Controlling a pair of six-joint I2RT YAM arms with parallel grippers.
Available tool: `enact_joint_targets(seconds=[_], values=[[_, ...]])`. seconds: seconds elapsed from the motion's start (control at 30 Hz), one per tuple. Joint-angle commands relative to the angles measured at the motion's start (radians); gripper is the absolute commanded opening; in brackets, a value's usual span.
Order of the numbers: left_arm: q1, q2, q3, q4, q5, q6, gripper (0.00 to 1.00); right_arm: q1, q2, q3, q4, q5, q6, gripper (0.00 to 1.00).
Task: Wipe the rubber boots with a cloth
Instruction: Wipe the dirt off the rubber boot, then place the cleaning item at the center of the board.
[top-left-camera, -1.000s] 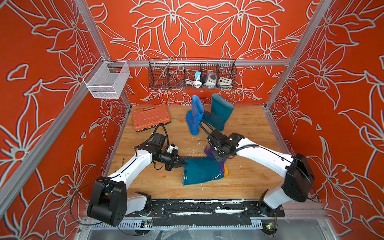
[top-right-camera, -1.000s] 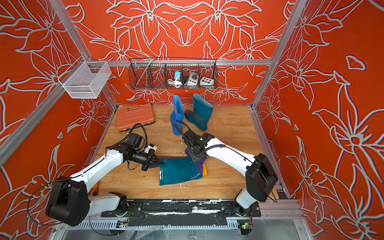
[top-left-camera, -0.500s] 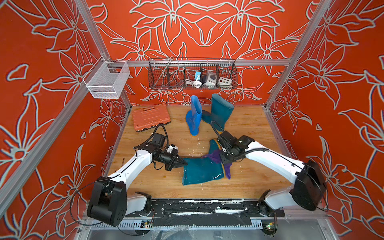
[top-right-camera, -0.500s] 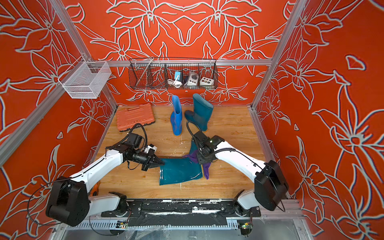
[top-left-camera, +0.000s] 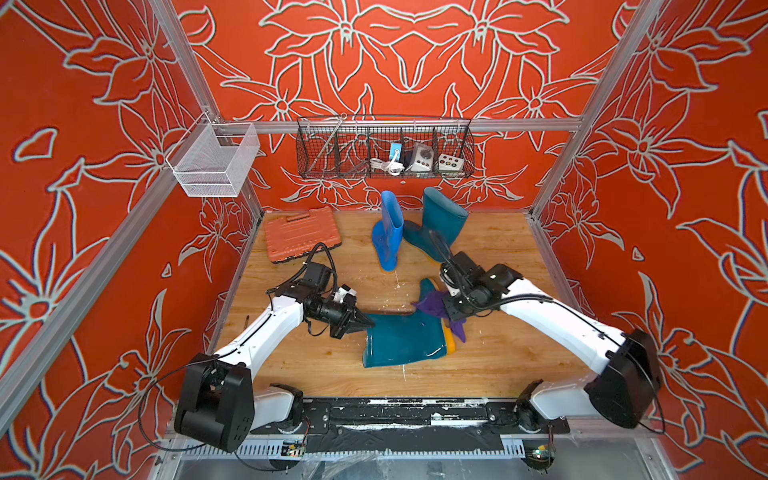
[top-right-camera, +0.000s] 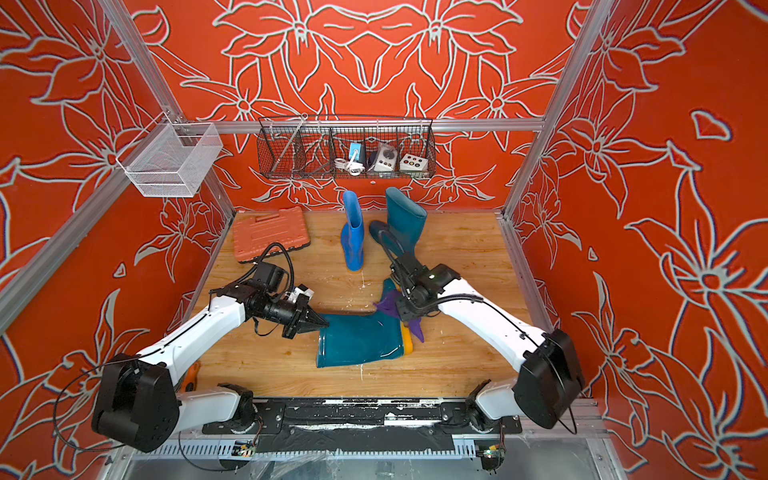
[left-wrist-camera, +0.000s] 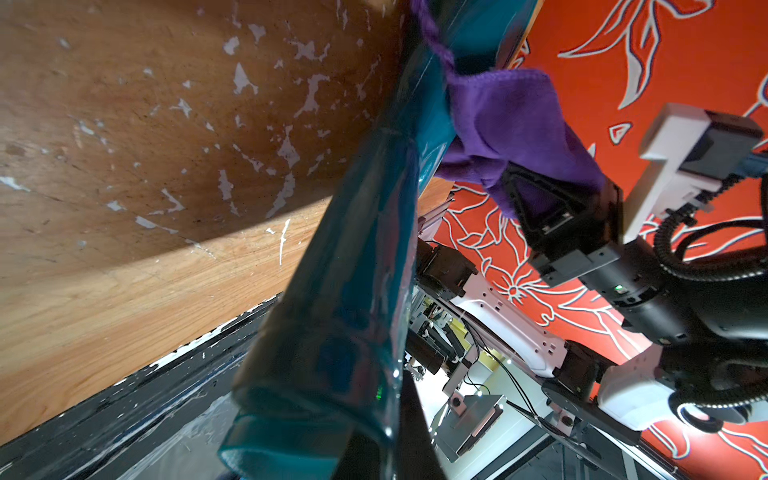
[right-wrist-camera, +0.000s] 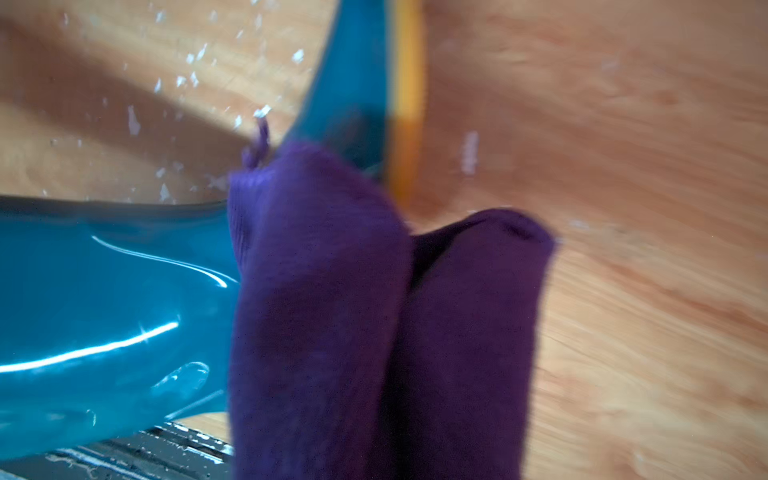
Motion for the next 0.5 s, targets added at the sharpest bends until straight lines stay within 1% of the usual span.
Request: enact_joint_targets(seconds=[0.0, 0.07, 0.1, 0.13, 0.17, 0.2, 0.23, 0.27, 0.33, 0.37, 0.4, 0.47], values=[[0.004, 0.004, 0.015, -0.028, 0.018, 0.027, 0.0, -0.112, -0.032, 0.061, -0.131, 0.078, -0.075, 0.14], [0.004, -0.008, 0.025, -0.032, 0.003, 0.028, 0.0, -0.17, -0.05, 0.085, -0.155, 0.081, -0.083, 0.17], [0.004, -0.017, 0.031, -0.044, -0.011, 0.031, 0.0, -0.186, -0.06, 0.096, -0.164, 0.081, -0.084, 0.26], [0.004, -0.027, 0.037, -0.059, -0.024, 0.035, 0.0, -0.197, -0.07, 0.107, -0.172, 0.078, -0.091, 0.41], [0.004, -0.036, 0.041, -0.066, -0.029, 0.035, 0.0, -0.2, -0.076, 0.115, -0.181, 0.077, -0.098, 0.55], [0.003, -0.047, 0.043, -0.065, -0.034, 0.028, 0.0, -0.201, -0.079, 0.127, -0.197, 0.083, -0.101, 0.65], [0.004, -0.054, 0.048, -0.063, -0.038, 0.023, 0.0, -0.203, -0.075, 0.14, -0.218, 0.092, -0.101, 0.73], [0.004, -0.057, 0.057, -0.065, -0.039, 0.017, 0.0, -0.208, -0.069, 0.155, -0.241, 0.102, -0.099, 0.79], [0.001, -0.052, 0.104, -0.099, -0.038, 0.023, 0.0, -0.21, -0.068, 0.173, -0.278, 0.135, -0.091, 0.86], [-0.003, -0.053, 0.124, -0.115, -0.041, 0.035, 0.0, -0.211, -0.073, 0.172, -0.283, 0.14, -0.089, 0.94], [-0.007, -0.057, 0.144, -0.131, -0.055, 0.039, 0.0, -0.21, -0.084, 0.166, -0.286, 0.152, -0.08, 0.99], [-0.015, -0.069, 0.148, -0.132, -0.058, 0.02, 0.0, -0.211, -0.121, 0.143, -0.258, 0.129, -0.08, 0.98]])
